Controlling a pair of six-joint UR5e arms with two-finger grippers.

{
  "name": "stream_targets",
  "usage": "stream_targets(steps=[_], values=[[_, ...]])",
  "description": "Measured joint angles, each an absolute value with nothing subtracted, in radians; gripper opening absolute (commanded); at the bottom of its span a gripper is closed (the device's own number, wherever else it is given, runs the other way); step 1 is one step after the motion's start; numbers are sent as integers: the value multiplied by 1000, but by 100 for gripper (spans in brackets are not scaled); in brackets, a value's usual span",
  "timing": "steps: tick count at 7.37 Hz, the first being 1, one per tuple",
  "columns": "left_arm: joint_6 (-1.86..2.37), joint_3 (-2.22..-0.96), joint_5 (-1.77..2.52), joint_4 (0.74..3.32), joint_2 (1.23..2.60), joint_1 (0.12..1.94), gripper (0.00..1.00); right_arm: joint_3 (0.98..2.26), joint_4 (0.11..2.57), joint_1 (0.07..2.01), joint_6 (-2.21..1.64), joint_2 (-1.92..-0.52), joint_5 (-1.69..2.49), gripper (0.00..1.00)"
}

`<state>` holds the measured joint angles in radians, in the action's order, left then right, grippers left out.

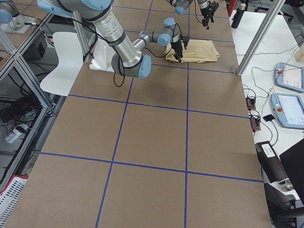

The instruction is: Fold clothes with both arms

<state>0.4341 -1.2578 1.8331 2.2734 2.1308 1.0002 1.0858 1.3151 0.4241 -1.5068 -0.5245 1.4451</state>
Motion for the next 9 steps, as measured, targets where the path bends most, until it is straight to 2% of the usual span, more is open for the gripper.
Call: stream_targets(steps=[1,6,7,9], values=[[434,-1258,1833,2273,2131,1000,100,1080,1315,423,-1507,-522,1442,0],[438,-1263,1833,2273,2131,1000,100,1102,1317,425,-1512,-523,1444,0],[445,-1267,1833,2272,2131,1000,100,1155,1317,427,-1508,-566,1448,0],[452,-1271,1833,2272,2131,1000,100,1398,1357,424,-1503,-753,1454,0]])
